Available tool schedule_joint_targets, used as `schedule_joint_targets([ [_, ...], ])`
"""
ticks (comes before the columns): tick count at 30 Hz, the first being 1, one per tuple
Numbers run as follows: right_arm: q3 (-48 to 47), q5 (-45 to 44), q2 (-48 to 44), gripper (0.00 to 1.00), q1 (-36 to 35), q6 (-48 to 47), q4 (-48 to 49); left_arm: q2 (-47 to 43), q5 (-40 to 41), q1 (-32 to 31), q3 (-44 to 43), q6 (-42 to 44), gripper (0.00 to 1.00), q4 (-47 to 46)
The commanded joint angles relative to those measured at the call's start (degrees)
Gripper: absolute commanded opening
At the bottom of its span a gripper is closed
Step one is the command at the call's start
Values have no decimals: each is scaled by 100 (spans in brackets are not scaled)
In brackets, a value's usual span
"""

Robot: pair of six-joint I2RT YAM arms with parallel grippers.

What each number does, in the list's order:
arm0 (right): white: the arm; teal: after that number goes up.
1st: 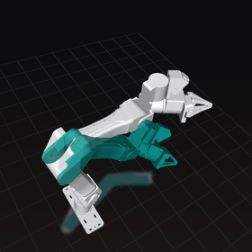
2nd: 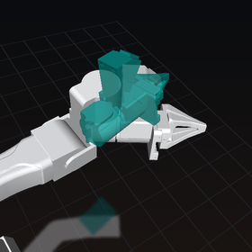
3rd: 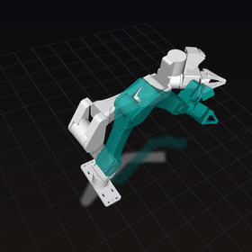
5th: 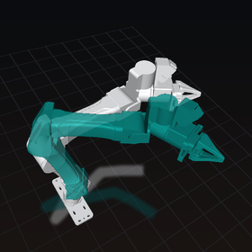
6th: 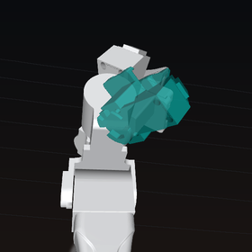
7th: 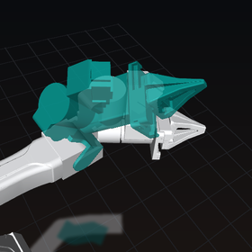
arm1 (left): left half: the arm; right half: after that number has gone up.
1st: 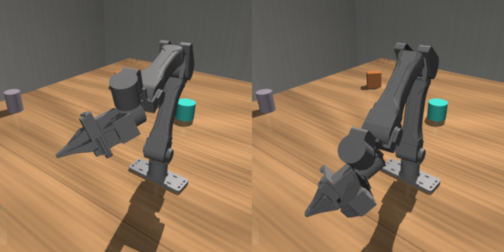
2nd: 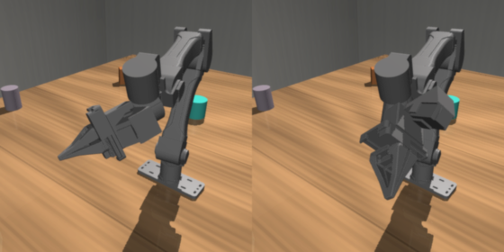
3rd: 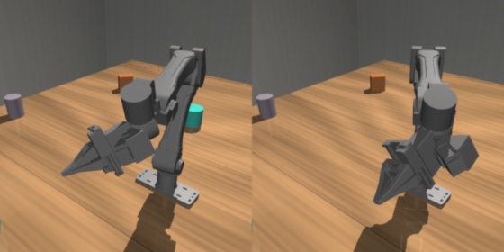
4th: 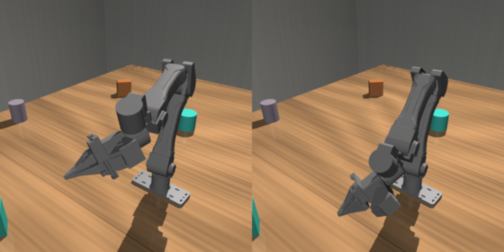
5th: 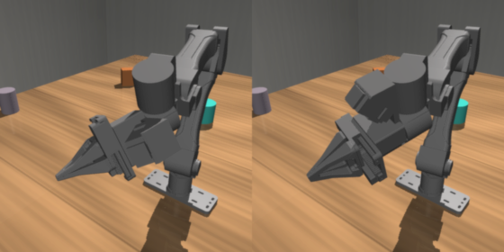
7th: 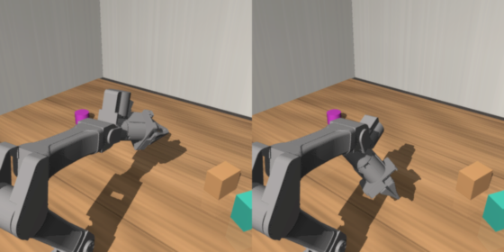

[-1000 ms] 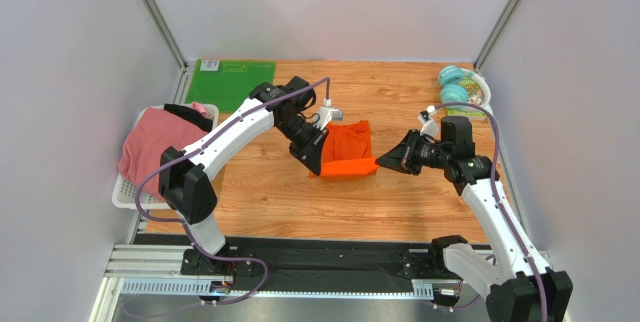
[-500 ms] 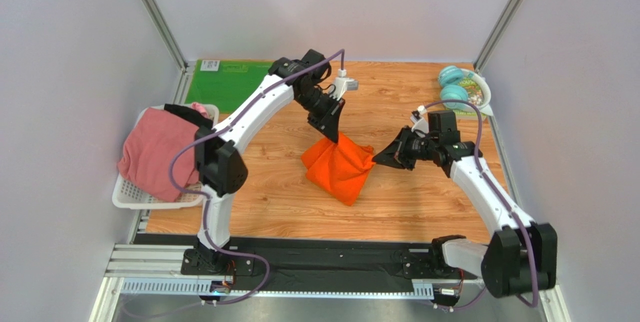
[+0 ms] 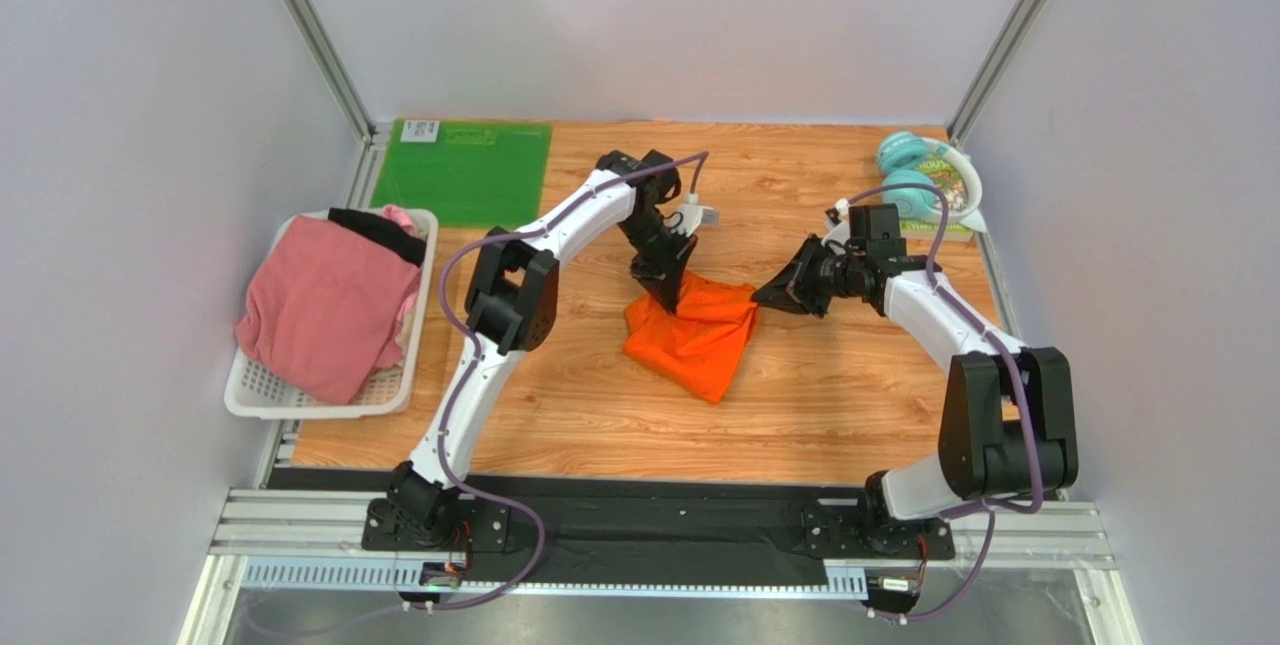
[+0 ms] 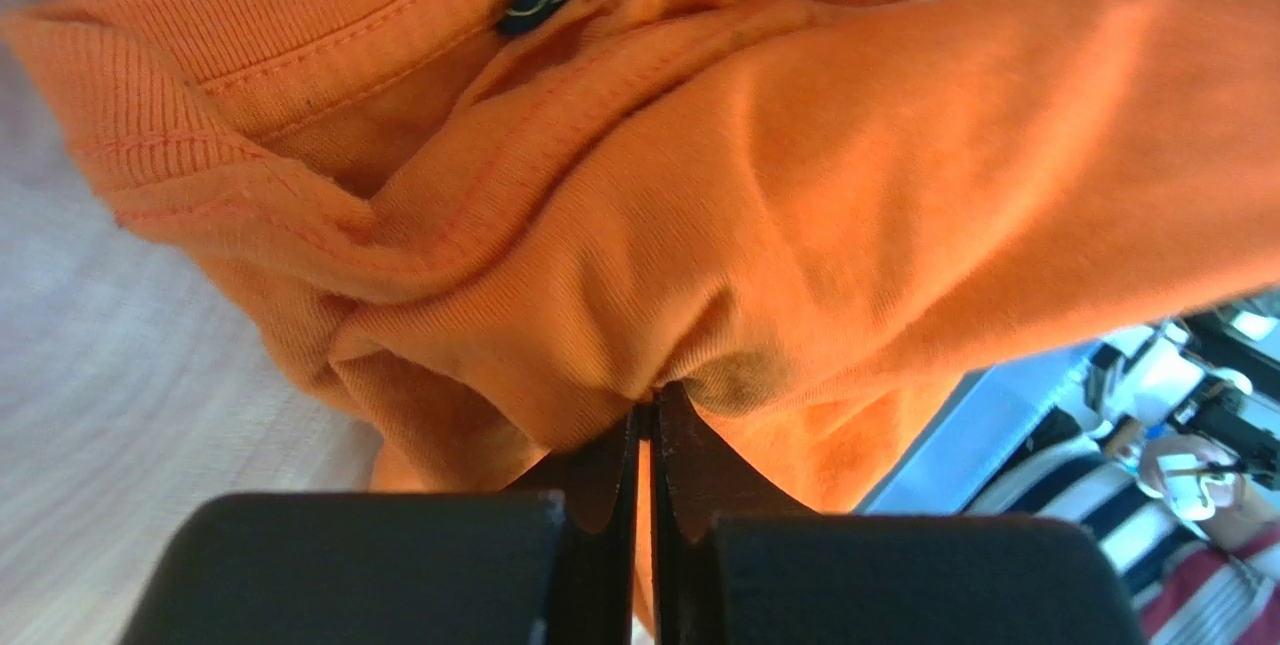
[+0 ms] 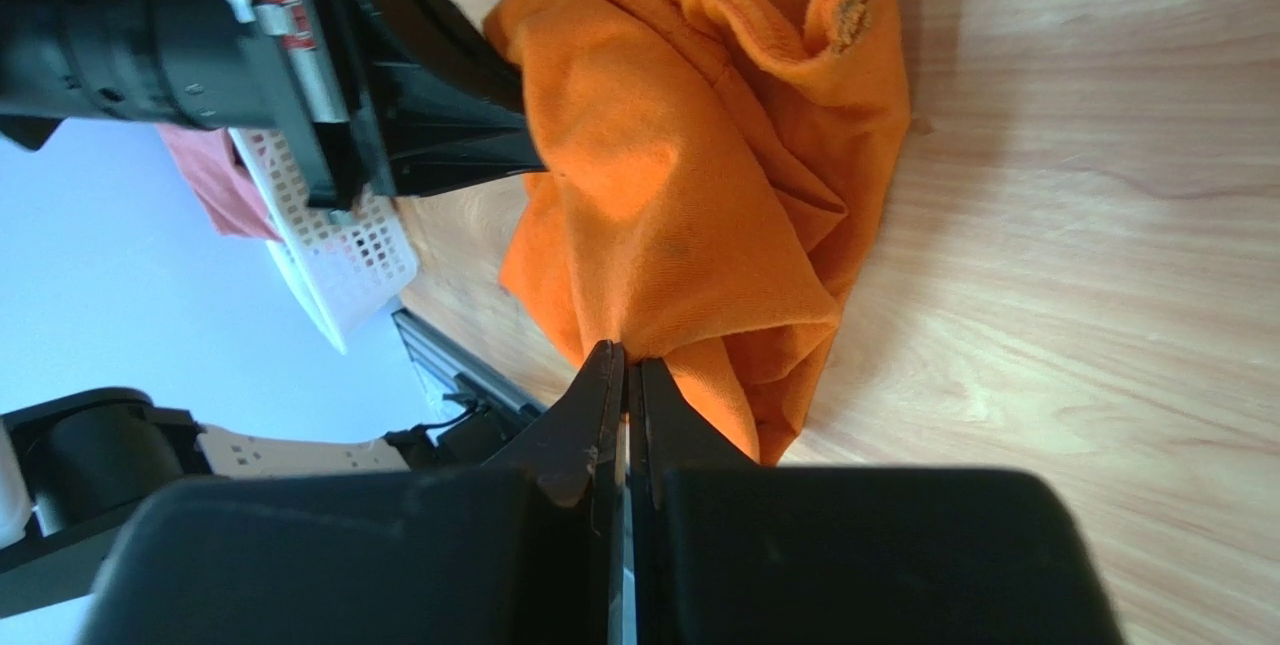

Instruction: Fold and stack the t-shirts

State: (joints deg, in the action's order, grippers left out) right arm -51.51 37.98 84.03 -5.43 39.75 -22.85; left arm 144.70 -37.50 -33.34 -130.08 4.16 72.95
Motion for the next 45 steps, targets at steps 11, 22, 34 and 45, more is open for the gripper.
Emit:
schedule_joint_targets([
  [11,-456,-984,1273,40,200,-424,150,-961,23,284,-141,-381,6,-676],
  [22,-1388,-2523,624,61,165,-846,-1212,-2341,700,530,668,-434,48,-994],
  [34,-2002,534,1904,51,-775,-126,438,-4274,-1005,-128,4463,-557,50,-3064],
  [45,-4119,1468,4674,45,-802,561,731,-2756,-690,-463,4245,-277,43,-3208],
])
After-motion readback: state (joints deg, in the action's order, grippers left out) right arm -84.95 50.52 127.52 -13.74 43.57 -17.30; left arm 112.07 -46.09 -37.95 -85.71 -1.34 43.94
